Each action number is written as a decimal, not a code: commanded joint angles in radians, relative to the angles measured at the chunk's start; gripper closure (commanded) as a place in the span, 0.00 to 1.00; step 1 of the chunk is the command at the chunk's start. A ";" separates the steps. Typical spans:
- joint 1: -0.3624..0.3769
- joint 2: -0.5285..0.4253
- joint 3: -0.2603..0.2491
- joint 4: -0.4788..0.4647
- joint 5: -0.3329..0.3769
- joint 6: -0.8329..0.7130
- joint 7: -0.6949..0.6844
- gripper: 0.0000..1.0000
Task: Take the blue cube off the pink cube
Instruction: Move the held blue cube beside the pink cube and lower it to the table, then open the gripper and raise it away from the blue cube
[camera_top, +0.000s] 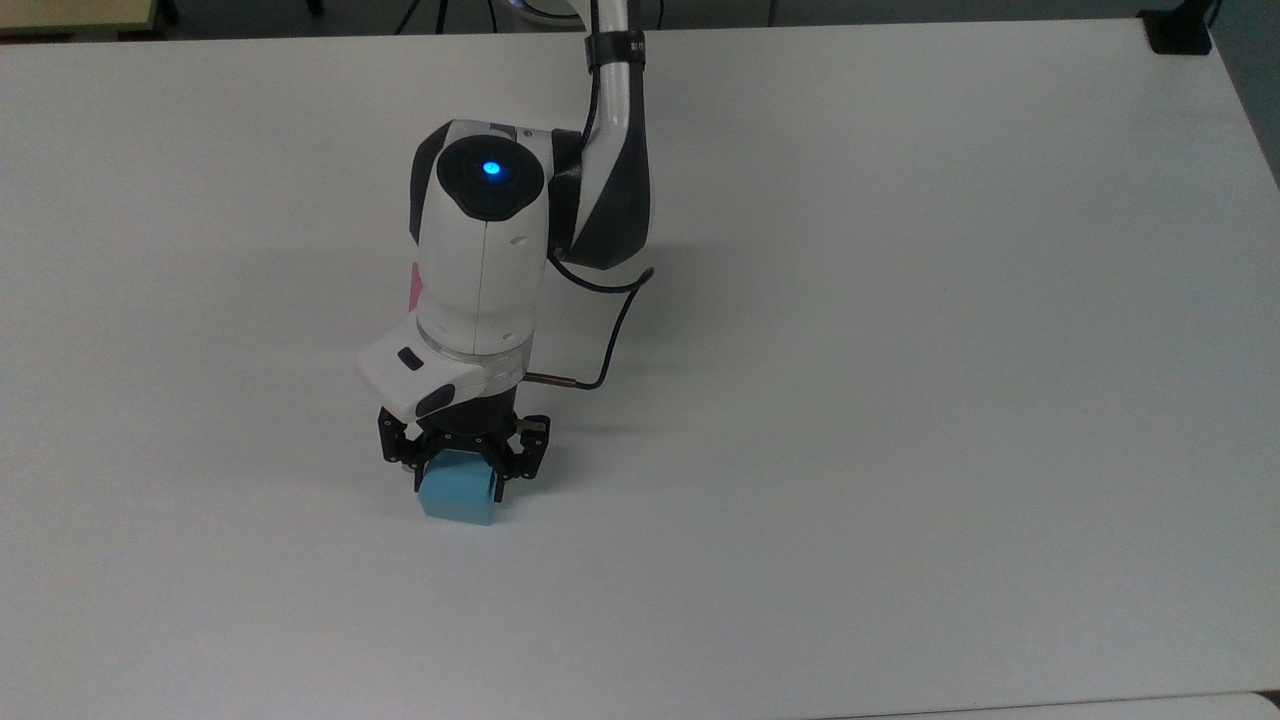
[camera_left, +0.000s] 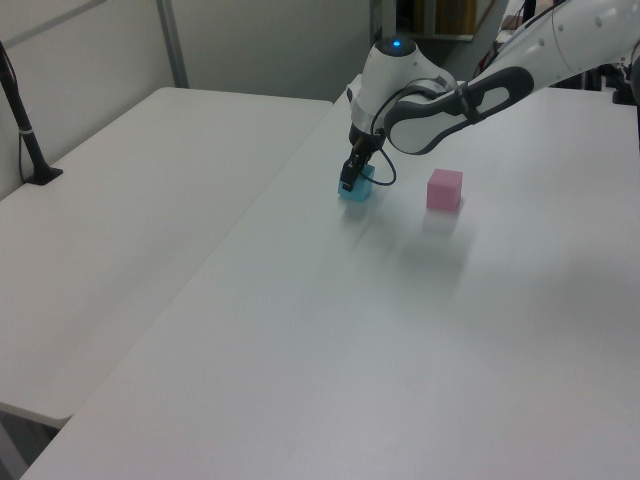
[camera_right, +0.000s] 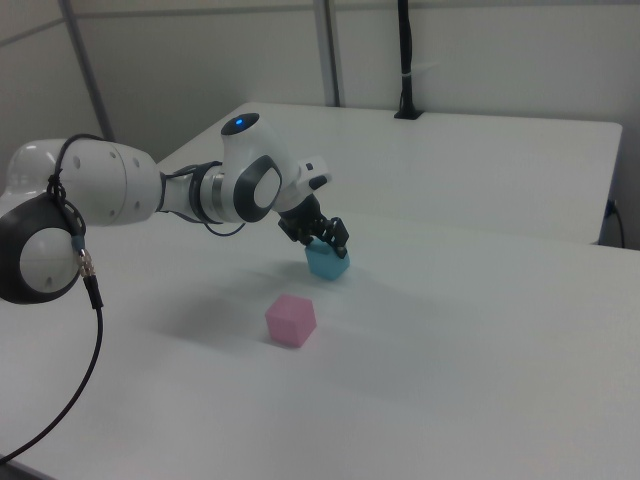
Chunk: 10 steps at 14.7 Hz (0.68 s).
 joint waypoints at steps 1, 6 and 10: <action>0.016 0.013 -0.019 0.016 0.007 0.001 0.024 0.00; 0.022 -0.187 -0.028 -0.107 0.015 -0.020 0.024 0.00; -0.004 -0.384 -0.015 -0.146 0.013 -0.355 0.029 0.00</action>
